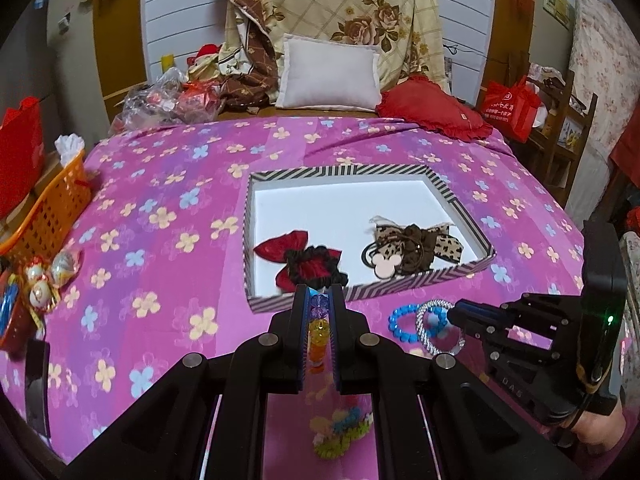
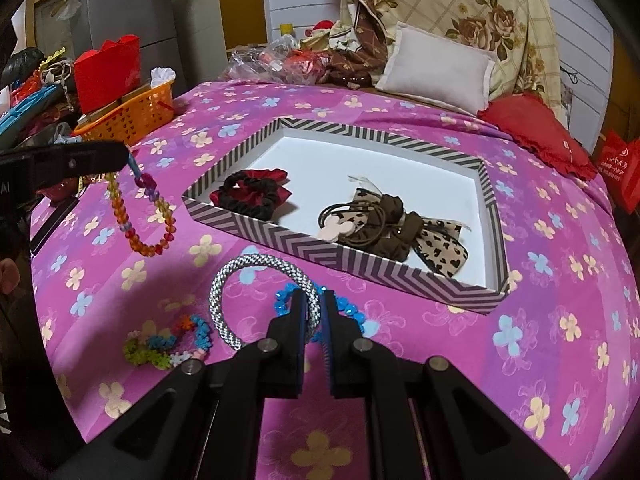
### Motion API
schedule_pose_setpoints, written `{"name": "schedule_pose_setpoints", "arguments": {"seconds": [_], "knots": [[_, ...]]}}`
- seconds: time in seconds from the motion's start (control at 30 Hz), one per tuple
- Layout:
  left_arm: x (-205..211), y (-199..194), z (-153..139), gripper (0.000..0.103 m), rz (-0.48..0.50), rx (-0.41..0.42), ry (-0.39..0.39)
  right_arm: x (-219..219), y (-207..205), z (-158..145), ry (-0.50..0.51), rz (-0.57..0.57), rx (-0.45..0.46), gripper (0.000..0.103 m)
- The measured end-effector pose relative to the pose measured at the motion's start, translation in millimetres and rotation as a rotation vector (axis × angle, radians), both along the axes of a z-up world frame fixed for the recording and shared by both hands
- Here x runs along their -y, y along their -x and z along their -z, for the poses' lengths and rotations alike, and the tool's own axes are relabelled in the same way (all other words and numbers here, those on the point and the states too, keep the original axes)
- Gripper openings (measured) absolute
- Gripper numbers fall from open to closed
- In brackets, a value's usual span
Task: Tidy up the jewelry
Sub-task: 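Carry the beaded bracelet in left tool while right tool carries the silver bangle to the tray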
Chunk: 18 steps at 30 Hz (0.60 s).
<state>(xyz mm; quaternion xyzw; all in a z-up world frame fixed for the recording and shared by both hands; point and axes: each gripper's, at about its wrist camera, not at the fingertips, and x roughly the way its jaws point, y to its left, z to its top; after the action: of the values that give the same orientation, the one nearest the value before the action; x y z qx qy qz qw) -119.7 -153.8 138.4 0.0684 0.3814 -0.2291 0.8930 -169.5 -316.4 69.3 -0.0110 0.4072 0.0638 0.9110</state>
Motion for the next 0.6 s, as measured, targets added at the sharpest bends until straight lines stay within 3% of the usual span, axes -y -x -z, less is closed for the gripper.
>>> {"name": "schedule_pose_setpoints", "arguments": {"seconds": [0.6], "knots": [[35.7,-60.0,-6.7,0.000,-0.012,0.018,-0.022,41.6,-44.3,-7.6,0.000,0.062,0.006,0.007]]}}
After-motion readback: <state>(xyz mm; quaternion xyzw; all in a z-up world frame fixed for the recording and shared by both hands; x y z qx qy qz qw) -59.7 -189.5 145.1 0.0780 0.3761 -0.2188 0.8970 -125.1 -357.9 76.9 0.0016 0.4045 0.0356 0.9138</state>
